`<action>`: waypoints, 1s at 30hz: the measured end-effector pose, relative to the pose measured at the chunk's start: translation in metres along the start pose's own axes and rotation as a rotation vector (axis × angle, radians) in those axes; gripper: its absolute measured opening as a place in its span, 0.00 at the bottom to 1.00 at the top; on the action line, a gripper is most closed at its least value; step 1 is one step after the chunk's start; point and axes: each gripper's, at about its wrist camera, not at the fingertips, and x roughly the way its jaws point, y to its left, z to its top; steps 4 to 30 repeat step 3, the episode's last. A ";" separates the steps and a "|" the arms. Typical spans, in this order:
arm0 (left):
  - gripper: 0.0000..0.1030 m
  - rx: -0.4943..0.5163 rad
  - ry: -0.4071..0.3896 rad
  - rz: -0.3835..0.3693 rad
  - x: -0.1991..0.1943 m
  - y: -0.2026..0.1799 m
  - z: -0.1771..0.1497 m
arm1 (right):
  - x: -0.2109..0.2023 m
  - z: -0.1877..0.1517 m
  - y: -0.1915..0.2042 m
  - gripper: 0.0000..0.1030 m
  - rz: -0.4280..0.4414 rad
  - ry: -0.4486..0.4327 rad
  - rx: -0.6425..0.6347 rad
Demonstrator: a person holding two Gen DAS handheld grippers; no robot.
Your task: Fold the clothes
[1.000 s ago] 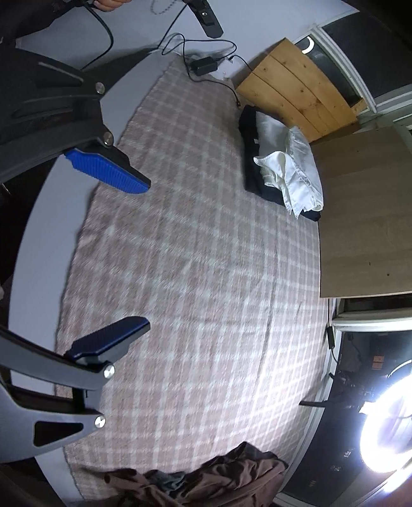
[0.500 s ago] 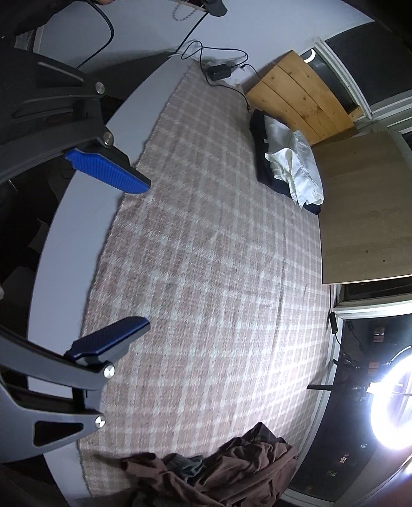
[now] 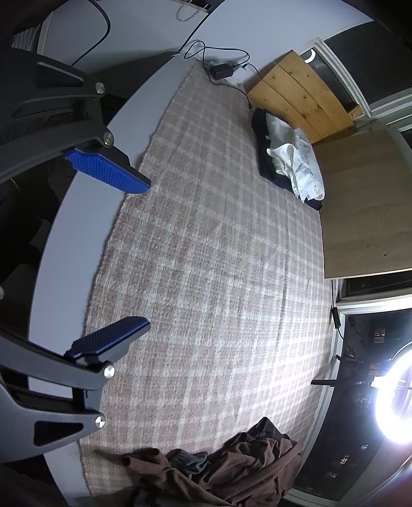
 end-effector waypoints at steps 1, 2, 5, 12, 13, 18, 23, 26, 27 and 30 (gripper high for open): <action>0.99 0.003 -0.004 0.000 -0.001 -0.001 0.000 | 0.001 0.000 0.000 0.77 -0.001 0.002 0.001; 0.99 0.009 -0.010 0.004 -0.002 -0.002 0.000 | 0.001 0.000 0.000 0.77 -0.001 0.005 0.001; 0.99 0.017 -0.015 0.010 -0.002 -0.003 0.000 | 0.002 0.000 0.000 0.77 0.000 0.007 0.001; 0.99 0.017 -0.015 0.010 -0.002 -0.003 0.000 | 0.002 0.000 0.000 0.77 0.000 0.007 0.001; 0.99 0.017 -0.015 0.010 -0.002 -0.003 0.000 | 0.002 0.000 0.000 0.77 0.000 0.007 0.001; 0.99 0.017 -0.015 0.010 -0.002 -0.003 0.000 | 0.002 0.000 0.000 0.77 0.000 0.007 0.001; 0.99 0.017 -0.015 0.010 -0.002 -0.003 0.000 | 0.002 0.000 0.000 0.77 0.000 0.007 0.001; 0.99 0.017 -0.015 0.010 -0.002 -0.003 0.000 | 0.002 0.000 0.000 0.77 0.000 0.007 0.001; 0.99 0.017 -0.015 0.010 -0.002 -0.003 0.000 | 0.002 0.000 0.000 0.77 0.000 0.007 0.001; 0.99 0.017 -0.015 0.010 -0.002 -0.003 0.000 | 0.002 0.000 0.000 0.77 0.000 0.007 0.001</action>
